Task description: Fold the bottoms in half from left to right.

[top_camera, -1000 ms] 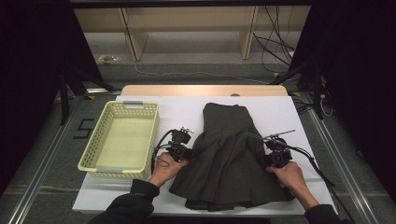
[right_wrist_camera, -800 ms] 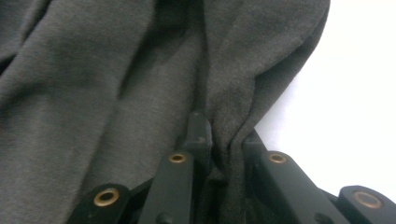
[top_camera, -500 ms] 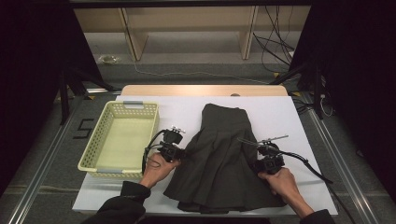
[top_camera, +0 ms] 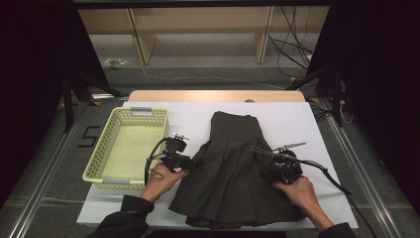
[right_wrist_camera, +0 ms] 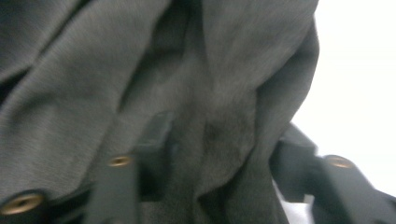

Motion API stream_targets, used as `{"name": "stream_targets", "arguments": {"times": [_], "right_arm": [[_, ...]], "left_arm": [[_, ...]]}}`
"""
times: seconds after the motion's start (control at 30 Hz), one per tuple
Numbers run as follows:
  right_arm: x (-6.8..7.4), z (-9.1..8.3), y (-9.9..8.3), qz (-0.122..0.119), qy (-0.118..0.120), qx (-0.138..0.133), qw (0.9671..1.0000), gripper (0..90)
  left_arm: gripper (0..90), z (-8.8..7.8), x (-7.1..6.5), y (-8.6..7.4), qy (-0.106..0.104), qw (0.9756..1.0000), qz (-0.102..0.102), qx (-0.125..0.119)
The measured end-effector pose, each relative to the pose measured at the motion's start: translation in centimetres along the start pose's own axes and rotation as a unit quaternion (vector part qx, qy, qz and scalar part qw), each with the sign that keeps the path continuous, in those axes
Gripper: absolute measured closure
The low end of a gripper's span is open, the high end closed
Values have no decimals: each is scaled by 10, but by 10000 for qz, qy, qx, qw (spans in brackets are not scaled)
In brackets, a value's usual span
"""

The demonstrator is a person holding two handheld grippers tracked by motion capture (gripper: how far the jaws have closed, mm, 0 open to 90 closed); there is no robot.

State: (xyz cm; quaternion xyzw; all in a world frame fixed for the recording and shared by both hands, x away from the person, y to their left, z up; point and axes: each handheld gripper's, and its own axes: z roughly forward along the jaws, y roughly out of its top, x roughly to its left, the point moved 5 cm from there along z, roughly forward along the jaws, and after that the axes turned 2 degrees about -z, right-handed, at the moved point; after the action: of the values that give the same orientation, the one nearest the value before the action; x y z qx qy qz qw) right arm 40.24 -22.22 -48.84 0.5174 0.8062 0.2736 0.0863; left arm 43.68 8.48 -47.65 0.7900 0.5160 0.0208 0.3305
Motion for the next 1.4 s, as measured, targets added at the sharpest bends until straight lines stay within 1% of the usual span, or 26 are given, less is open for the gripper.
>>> {"name": "stream_targets", "arguments": {"times": [0.1, 0.2, 0.27, 0.33, 0.37, 0.4, 0.43, 0.47, 0.53, 0.57, 0.63, 0.73, 0.8, 0.87, 0.93, 1.07, 1.17, 1.33, 1.4], "right_arm": [[-7, -7, 6, -27, -54, -197, 9998, 360], [-15, -14, 17, 15, 28, -476, 9989, 339], [-22, -18, 26, 84, 63, -653, 9978, 330], [-29, -20, 34, 138, 35, -770, 9969, 323], [-34, -19, 39, 135, 8, -813, 9966, 317], [-37, -18, 43, 134, -48, -833, 9964, 311], [-39, -16, 48, 92, -110, -863, 9962, 304], [-40, -15, 51, 70, -143, -876, 9960, 292], [-39, -13, 60, 37, -83, -887, 9960, 262], [-39, -11, 65, -9, -74, -929, 9956, 256], [-38, -10, 72, -61, -90, -954, 9954, 239], [-39, -10, 79, -58, -56, -1010, 9949, 233], [-40, -8, 82, -80, -79, -999, 9949, 230], [-42, -4, 84, -70, -82, -953, 9954, 228], [-42, -1, 85, -53, -63, -930, 9956, 228], [-44, 3, 89, -20, -4, -922, 9957, 231], [-45, 5, 91, -17, 19, -887, 9961, 230], [-45, 9, 93, -13, 19, -853, 9964, 230], [-46, 10, 94, 3, 14, -858, 9963, 230]], "left_arm": [[334, -9, 3, 6, -31, 10000, -31, -88], [304, -14, 2, 14, -133, 9995, -102, -277], [287, -15, -1, 18, -159, 9992, -71, -350], [274, -16, -4, 23, -225, 9990, -38, -386], [264, -16, -5, 26, -249, 9987, -44, -432], [256, -15, -6, 28, -270, 9987, -9, -424], [249, -15, -7, 30, -279, 9985, -33, -459], [244, -14, -8, 33, -278, 9986, 7, -453], [230, -12, -8, 38, -282, 9986, 28, -441], [227, -11, -9, 40, -300, 9985, -1, -466], [206, -9, -7, 43, -245, 9986, 34, -476], [193, -7, -3, 47, -253, 9985, -64, -483], [186, -5, 0, 50, -237, 9984, -167, -486], [183, -3, 2, 52, -243, 9983, -213, -480], [183, -3, 3, 54, -218, 9984, -226, -466], [183, -1, 3, 59, -216, 9980, -273, -519], [183, -1, 3, 64, -226, 9975, -346, -574], [183, 5, 3, 70, -192, 9979, -339, -522], [182, 7, 4, 74, -152, 9978, -363, -542]]}}
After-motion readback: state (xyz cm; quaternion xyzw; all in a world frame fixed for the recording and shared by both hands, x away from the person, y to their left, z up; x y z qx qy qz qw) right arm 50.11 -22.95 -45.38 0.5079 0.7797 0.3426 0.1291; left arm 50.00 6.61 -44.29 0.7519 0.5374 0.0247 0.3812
